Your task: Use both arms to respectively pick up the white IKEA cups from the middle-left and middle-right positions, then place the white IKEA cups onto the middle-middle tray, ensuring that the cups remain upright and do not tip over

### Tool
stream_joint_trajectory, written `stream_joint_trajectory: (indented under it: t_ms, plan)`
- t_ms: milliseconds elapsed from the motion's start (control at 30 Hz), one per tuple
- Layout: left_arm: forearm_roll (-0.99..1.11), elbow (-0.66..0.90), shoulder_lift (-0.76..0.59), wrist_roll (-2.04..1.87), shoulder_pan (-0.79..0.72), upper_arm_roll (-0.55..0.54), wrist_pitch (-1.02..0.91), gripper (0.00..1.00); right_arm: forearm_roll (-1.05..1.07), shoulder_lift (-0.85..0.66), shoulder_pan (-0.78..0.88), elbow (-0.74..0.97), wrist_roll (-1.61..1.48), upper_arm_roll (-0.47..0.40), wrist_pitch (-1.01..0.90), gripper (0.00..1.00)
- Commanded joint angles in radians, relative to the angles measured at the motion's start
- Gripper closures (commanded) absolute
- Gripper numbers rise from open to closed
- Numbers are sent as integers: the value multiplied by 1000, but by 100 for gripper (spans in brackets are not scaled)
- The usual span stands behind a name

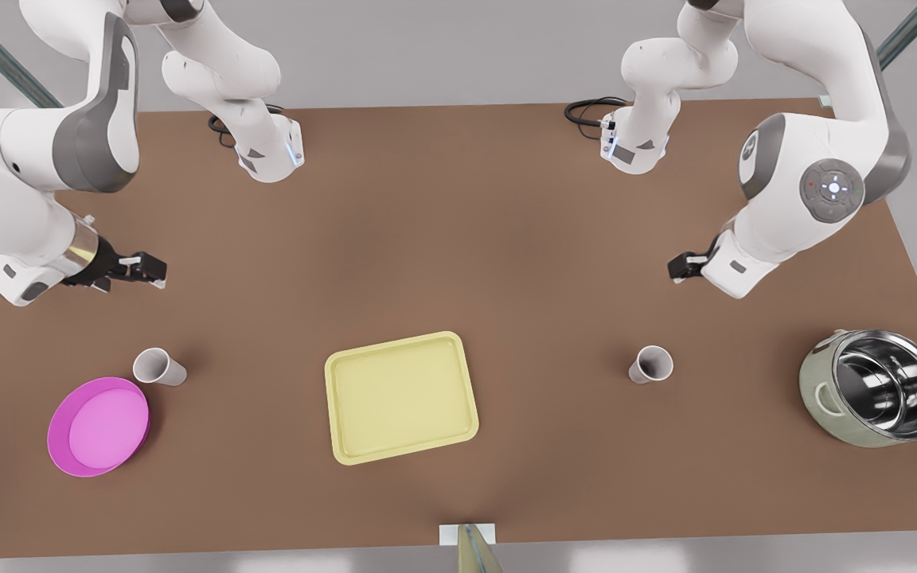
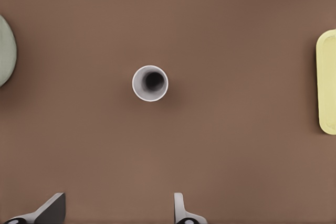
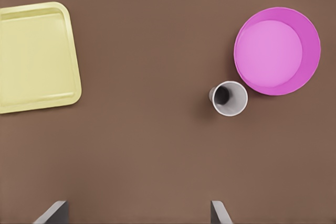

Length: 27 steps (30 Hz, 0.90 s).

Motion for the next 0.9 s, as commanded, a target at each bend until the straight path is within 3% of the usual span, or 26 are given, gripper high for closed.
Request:
stream_joint_trajectory:
  t_ms: [0, 67, 133, 167, 233, 300, 367, 433, 567, 667, 867]
  plan:
    - [0, 2, -1, -14, -1, -1, 4, 0, 1, 0, -2, -1, -38, -2, -10, 0]
    - [-4, 66, 77, -13, -1, 6, 12, 0, -2, 22, 1, 4, -41, -2, -10, 0]
    - [2, 391, 405, -14, 23, 4, 12, 0, -2, 91, -14, 10, -61, -6, -7, 0]
    - [5, 478, 542, 19, 23, 45, 120, 0, -21, 178, -29, 59, -62, -29, 10, 0]
    - [3, 487, 645, 23, 40, 49, 275, 0, -24, 329, -66, 179, -119, -71, 13, 0]
    - [3, 456, 651, 32, 45, 49, 311, 0, -24, 425, -111, 249, -207, -72, 56, 0]
    - [0, 217, 532, 119, 36, 87, 412, 0, -24, 491, -155, 246, -282, -74, 167, 0]
    - [0, 77, 479, 119, 32, 87, 481, 0, -31, 554, -166, 239, -283, -79, 268, 0]
    - [-6, -68, 427, 113, 20, 87, 613, 0, -27, 520, -181, 51, -291, -75, 550, 0]
    - [-6, -118, 426, 116, 17, 88, 631, 0, -15, 499, -184, -34, -291, -75, 651, 0]
    - [-6, -161, 467, 115, 28, 88, 639, 2, -12, 467, -218, -143, -291, -75, 656, 0]
